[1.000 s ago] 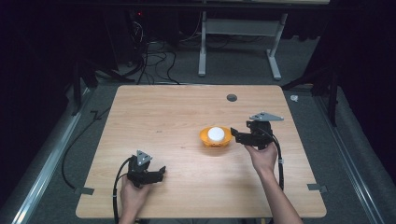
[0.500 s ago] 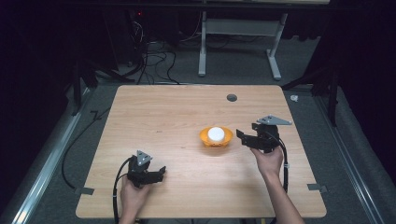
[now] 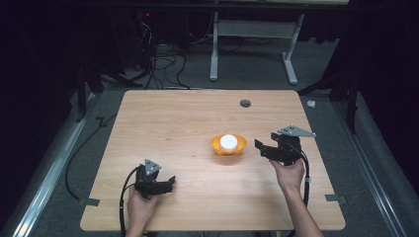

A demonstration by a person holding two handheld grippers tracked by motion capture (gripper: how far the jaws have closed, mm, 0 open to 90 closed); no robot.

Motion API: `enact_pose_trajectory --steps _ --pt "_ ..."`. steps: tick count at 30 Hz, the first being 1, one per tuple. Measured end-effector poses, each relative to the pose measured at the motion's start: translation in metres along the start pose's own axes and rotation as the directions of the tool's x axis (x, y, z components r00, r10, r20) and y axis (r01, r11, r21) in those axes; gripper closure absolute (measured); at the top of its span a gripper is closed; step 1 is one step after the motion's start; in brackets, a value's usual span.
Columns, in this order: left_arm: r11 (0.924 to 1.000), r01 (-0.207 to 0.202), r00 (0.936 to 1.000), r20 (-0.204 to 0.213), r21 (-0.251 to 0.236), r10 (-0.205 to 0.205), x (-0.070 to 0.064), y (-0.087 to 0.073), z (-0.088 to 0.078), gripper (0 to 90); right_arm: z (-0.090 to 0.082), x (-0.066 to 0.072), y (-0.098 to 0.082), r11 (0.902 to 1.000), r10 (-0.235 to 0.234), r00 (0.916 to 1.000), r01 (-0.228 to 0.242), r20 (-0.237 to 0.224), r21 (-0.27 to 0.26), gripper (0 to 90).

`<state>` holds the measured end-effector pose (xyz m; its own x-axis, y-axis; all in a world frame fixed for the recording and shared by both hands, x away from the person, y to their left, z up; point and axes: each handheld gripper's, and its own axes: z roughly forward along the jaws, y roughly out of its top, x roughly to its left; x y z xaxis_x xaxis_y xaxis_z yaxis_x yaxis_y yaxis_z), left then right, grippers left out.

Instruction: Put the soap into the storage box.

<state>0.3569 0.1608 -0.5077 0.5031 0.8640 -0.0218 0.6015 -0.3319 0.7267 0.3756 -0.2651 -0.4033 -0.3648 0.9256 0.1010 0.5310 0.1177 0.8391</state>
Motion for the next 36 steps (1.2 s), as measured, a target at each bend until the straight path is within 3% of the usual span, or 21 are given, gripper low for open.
enact_pose_trajectory --steps 20,36 --pt "1.0 0.0 1.0 0.0 0.0 0.0 0.0 0.0 0.0 14.8 -0.015 -0.008 -0.013 0.9999 0.001 0.9995 0.0 0.032 -0.015 29.0" --pt "1.0 0.0 1.0 0.0 0.0 0.0 0.0 0.0 0.0 14.8 -0.021 -0.016 -0.03 0.9992 0.038 0.9986 -0.038 0.037 -0.015 29.1"
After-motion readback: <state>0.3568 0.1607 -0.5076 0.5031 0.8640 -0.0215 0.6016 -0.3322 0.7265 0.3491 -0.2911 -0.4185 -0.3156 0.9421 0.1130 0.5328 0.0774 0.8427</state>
